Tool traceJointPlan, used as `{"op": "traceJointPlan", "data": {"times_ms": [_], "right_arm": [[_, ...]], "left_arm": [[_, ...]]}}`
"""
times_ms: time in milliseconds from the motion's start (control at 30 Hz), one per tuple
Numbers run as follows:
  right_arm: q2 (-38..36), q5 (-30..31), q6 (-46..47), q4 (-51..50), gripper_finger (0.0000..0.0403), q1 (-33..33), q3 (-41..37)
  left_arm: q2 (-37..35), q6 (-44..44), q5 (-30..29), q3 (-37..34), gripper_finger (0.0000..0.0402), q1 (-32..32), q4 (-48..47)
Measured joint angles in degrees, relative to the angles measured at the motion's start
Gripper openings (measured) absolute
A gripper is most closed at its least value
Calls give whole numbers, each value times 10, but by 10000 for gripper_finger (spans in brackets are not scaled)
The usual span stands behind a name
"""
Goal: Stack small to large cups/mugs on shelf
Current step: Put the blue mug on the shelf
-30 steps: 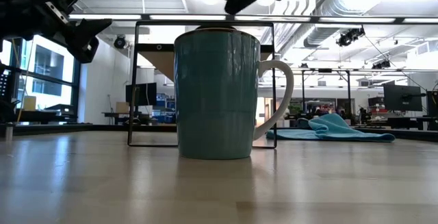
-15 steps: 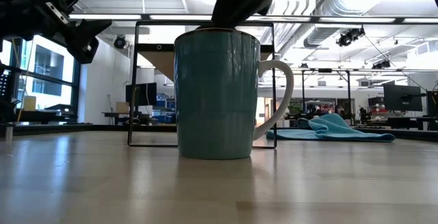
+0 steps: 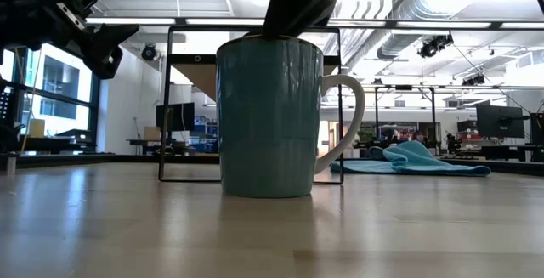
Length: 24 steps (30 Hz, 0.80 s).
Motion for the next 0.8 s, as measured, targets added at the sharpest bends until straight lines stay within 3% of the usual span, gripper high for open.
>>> {"op": "traceJointPlan", "data": {"times_ms": [800], "right_arm": [[17, -23, 1, -4, 84, -4, -1]], "left_arm": [[0, -13, 11, 0, 271, 0, 2]]}}
